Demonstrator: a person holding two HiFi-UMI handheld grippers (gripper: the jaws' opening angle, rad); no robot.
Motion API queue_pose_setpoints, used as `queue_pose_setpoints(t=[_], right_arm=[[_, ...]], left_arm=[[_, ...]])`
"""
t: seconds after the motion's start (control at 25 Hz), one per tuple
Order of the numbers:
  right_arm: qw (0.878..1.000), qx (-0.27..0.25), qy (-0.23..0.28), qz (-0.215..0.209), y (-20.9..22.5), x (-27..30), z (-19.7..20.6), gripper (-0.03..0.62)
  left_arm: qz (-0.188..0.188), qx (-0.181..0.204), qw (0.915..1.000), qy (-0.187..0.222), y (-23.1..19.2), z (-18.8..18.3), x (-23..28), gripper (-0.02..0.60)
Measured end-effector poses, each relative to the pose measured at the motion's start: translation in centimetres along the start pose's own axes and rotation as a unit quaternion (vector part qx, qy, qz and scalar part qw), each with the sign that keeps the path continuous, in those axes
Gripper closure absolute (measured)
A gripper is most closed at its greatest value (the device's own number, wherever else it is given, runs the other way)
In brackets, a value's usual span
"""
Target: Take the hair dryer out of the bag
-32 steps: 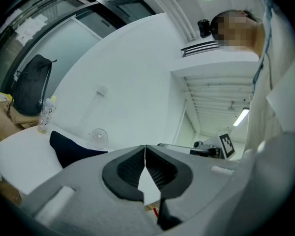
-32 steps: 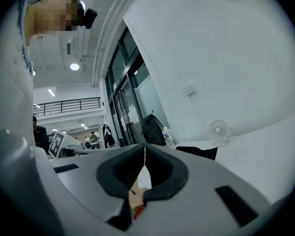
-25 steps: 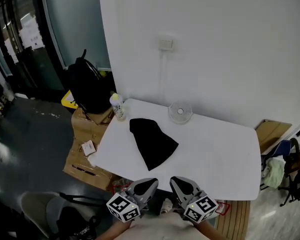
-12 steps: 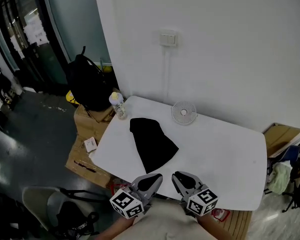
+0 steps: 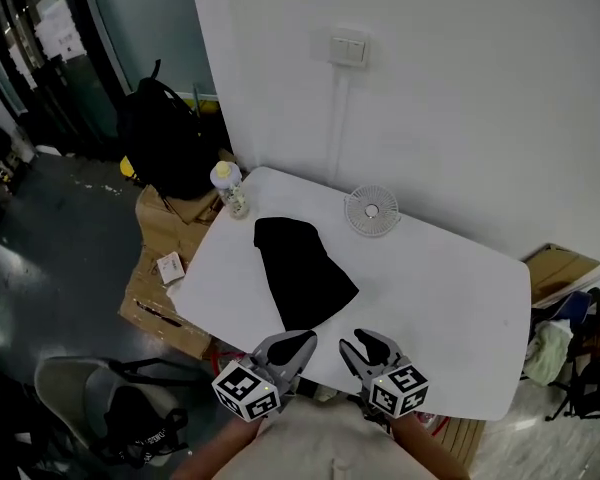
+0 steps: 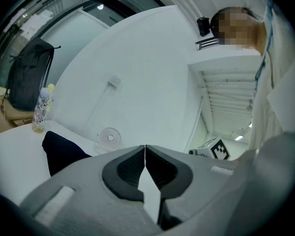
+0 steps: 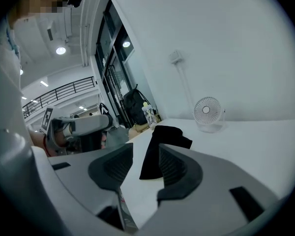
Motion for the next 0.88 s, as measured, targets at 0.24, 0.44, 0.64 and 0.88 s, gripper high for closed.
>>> queue_pose_setpoints(t=[0.24,0.44,0.64,0.88], right_arm=[[0.998,-0.014,-0.052,0.015,0.9,3.2,2.2,0.387],[0.996,-0.047,-0.072,0.021,1.5,5.5,2.6,0.367],[0.987,-0.133,-0.092,0.010,1.4,8.3,1.9,0.361],[0.960,-0.235,-0.155,-0.002,1.2,12.6,3.1,0.335]], left_arm=[[-0.009,0.002,0.9999,-0.010,-2.2,-0.1,-0.6,0.571],[-0.017,-0.003,0.9994,-0.029,-3.6,1.0,-0.8,0.571],[-0.022,-0.013,0.9990,-0.036,-4.8,1.5,-1.1,0.571],[-0.035,-0.015,0.9987,-0.033,-6.4,1.2,-1.8,0.571]])
Point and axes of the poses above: the fingertips, and each gripper's own axes: x forward along the fingers, y to its right, z out of its underside, the point moved 4 cm from there along -x, backward along the fingers, and after that the axes turned 7 degrees about -x, right-handed, at the moved point
